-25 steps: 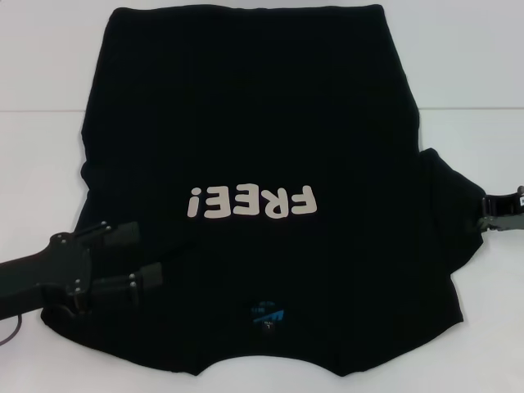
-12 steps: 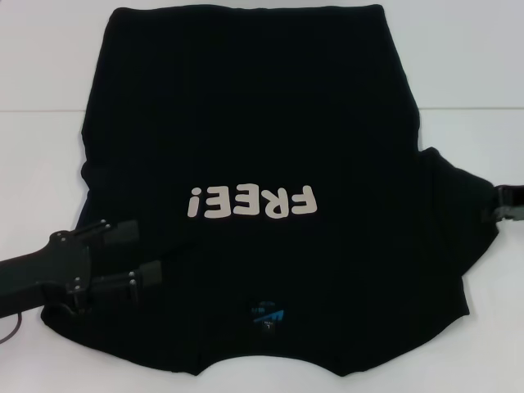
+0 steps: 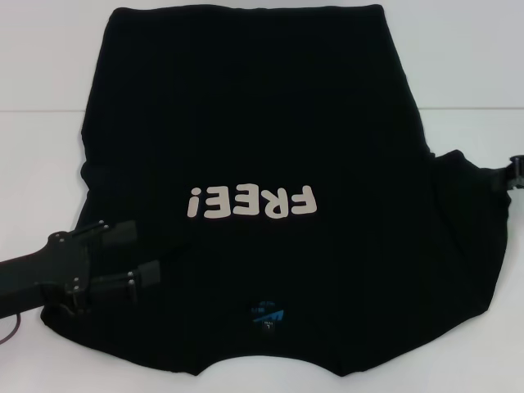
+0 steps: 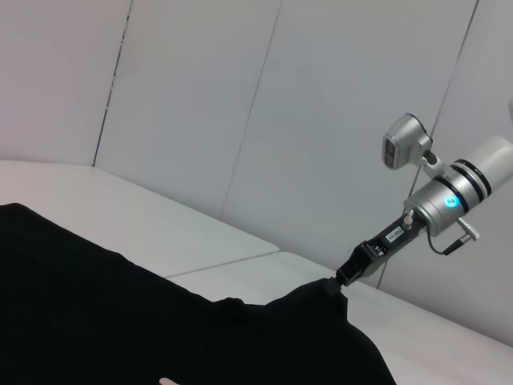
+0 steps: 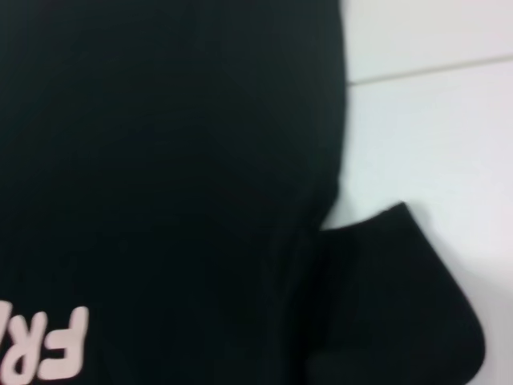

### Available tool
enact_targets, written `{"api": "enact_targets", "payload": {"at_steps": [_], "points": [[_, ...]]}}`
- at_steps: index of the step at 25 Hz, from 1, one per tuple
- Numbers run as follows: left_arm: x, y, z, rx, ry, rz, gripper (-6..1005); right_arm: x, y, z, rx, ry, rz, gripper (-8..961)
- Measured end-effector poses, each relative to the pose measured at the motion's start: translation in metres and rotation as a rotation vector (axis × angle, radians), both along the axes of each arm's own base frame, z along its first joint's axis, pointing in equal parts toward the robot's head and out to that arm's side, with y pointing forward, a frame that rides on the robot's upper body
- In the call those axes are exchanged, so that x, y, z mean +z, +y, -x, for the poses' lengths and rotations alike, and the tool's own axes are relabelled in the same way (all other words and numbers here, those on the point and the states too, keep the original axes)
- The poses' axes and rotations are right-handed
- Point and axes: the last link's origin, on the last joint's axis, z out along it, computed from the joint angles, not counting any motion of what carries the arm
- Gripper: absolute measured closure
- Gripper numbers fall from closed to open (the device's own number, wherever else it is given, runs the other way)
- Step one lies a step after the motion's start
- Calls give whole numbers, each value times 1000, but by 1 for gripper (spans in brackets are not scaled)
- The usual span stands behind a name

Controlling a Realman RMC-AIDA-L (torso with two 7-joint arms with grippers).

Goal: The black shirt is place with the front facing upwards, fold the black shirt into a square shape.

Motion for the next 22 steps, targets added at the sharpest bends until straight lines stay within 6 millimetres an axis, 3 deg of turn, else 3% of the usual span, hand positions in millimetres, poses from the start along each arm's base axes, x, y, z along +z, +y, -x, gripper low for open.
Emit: {"api": "enact_targets", "payload": {"at_steps": [12, 22], "points": [[1, 0, 1, 6, -2, -5, 109, 4, 4, 20, 82, -2, 28, 942], [2, 0, 2, 14, -5, -13, 108, 14, 1, 11, 56, 22, -8, 942]]}}
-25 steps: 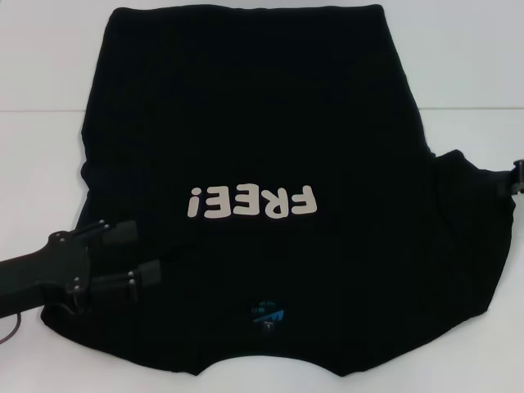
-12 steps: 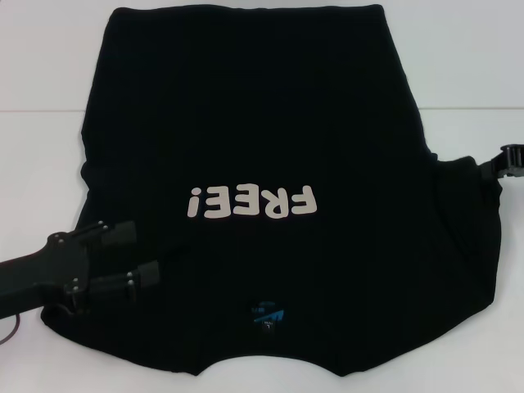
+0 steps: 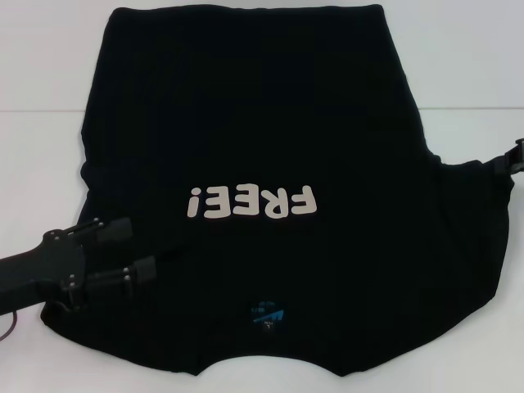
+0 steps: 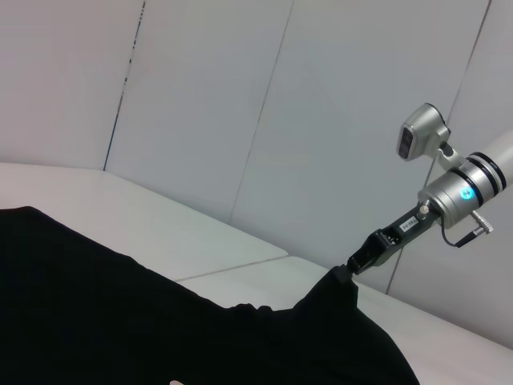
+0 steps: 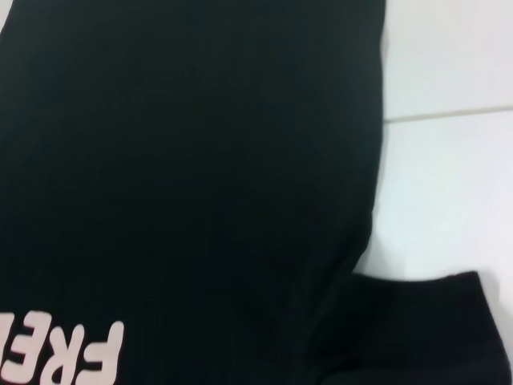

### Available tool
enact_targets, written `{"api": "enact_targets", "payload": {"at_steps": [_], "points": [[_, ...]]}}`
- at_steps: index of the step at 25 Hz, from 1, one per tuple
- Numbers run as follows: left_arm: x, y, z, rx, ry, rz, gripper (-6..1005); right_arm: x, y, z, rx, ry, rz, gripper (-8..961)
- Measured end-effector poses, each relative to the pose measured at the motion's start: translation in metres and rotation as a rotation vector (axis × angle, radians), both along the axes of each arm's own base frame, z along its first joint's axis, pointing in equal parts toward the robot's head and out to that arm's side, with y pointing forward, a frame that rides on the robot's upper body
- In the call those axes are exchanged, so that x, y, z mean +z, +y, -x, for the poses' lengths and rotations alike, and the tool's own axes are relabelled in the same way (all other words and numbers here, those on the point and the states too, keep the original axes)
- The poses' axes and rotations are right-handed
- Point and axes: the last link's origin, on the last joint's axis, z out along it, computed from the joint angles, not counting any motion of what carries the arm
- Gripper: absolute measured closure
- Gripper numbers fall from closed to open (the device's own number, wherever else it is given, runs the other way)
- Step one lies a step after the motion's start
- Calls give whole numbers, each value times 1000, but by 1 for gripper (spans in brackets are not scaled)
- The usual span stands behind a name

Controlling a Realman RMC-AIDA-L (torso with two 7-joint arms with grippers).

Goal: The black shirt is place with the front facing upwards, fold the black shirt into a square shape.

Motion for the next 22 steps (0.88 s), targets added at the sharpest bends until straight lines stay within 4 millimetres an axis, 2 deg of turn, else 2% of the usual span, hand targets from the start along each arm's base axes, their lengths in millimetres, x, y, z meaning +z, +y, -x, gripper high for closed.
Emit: {"api": "enact_targets", "payload": {"at_steps": [14, 22], "points": [[-1, -1, 1, 7, -1, 3, 108, 10, -2, -3, -1, 15, -29, 943], [-1, 0, 1, 7, 1, 2, 110, -14, 4, 22, 87, -13, 60, 943]]}}
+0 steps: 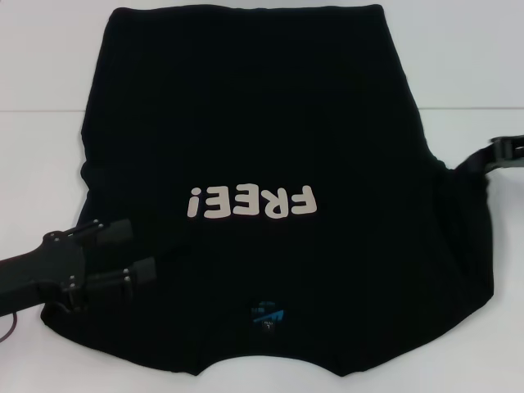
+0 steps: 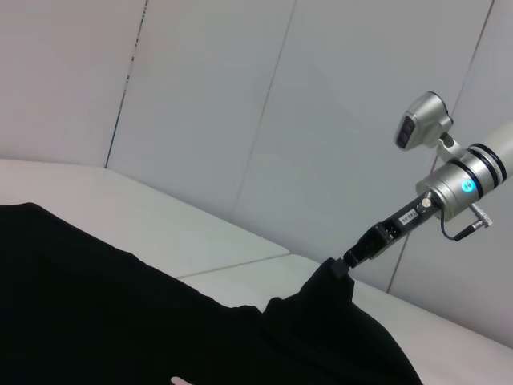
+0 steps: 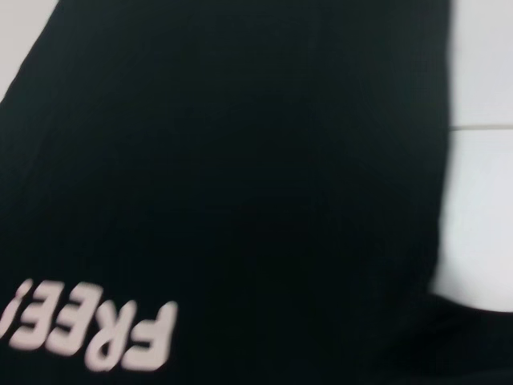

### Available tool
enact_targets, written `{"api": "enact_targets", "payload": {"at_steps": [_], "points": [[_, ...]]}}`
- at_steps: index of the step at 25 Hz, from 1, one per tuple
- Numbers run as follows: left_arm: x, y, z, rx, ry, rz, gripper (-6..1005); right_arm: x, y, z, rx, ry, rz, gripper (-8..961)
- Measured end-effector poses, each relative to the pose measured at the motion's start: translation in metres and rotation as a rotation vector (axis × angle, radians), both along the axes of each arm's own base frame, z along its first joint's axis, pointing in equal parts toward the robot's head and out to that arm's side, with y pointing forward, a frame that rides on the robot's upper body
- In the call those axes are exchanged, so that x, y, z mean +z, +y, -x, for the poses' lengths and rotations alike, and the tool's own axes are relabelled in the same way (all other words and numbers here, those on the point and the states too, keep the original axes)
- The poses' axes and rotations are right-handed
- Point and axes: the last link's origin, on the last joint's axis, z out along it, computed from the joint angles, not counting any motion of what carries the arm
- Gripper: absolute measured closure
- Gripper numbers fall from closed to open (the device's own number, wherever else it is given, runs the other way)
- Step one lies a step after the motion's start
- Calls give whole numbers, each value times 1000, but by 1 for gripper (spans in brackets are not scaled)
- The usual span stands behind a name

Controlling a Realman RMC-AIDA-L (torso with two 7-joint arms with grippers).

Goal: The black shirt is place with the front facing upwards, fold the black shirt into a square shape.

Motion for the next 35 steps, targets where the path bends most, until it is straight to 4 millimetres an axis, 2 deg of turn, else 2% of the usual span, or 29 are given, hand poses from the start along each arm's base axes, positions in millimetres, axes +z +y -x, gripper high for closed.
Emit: {"api": "enact_targets", "payload": {"at_steps": [9, 13, 28, 35], "points": [[0, 0, 0, 3, 3, -1, 112, -50, 0, 42, 127, -71, 168, 943], [0, 1, 1, 4, 4, -2, 113, -66, 2, 55, 173, -112, 204, 942], [-2, 3, 0, 10, 9, -6, 114, -94, 3, 77, 269, -188, 271, 942], [-3, 3, 0, 13, 7, -8, 113, -111, -5, 85, 394, -199, 332, 742]]}}
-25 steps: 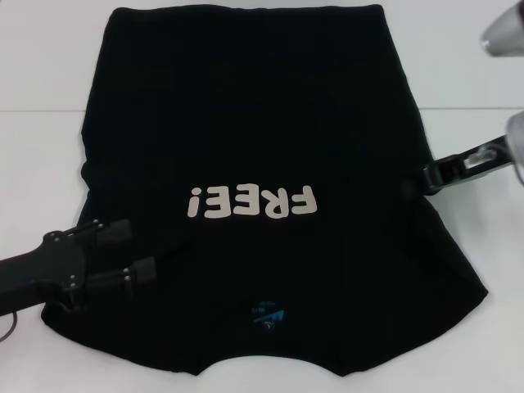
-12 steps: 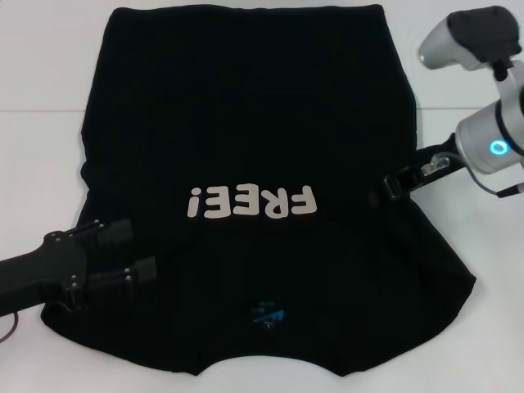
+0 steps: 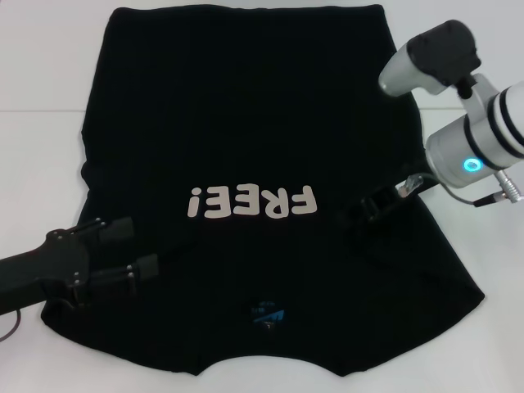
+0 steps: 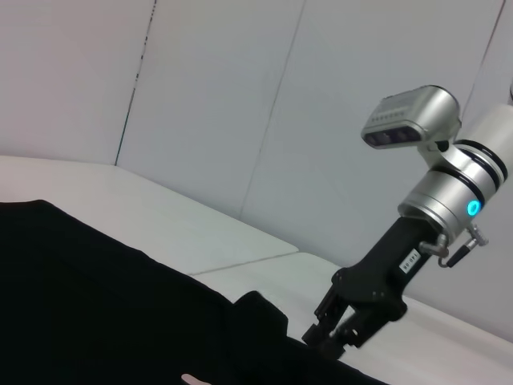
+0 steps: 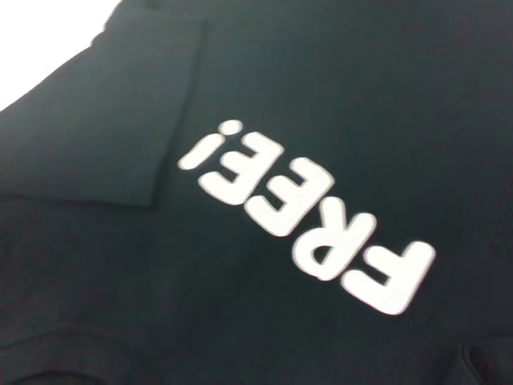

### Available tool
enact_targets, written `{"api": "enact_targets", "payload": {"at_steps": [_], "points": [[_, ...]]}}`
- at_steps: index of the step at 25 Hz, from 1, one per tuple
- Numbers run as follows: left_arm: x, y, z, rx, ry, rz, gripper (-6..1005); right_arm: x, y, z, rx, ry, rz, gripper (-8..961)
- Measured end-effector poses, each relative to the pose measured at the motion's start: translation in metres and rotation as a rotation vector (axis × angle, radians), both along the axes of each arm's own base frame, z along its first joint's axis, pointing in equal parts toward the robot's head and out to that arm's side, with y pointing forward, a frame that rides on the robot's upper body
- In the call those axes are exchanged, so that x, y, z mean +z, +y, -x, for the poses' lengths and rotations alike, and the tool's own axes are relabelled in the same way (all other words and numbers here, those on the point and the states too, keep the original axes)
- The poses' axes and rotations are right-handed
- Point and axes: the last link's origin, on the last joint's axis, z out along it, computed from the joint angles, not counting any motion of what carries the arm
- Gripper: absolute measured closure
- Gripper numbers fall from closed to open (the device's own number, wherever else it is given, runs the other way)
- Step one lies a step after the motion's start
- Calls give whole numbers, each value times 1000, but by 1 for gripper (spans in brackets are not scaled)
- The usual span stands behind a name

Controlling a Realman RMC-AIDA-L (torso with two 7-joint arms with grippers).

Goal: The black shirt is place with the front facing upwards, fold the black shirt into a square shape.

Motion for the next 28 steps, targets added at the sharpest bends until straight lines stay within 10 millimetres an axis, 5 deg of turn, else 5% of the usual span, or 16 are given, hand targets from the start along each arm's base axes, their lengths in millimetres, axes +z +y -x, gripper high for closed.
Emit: {"api": "enact_targets", "payload": {"at_steps": [5, 9, 15, 21, 28], "points": [[0, 1, 2, 48, -35, -1, 113, 1, -2, -6, 10, 53, -10, 556], [13, 6, 6, 173, -122, 6, 113, 24, -8, -25, 2, 237, -71, 359], [42, 13, 15, 379, -209, 128, 114, 60, -47, -66, 186, 538, -154, 296], [60, 16, 26, 627, -152, 294, 114, 44, -94, -102, 390, 571, -229, 242], [71, 24, 38, 879, 24, 395, 113, 19, -121, -123, 475, 546, -234, 228]]}}
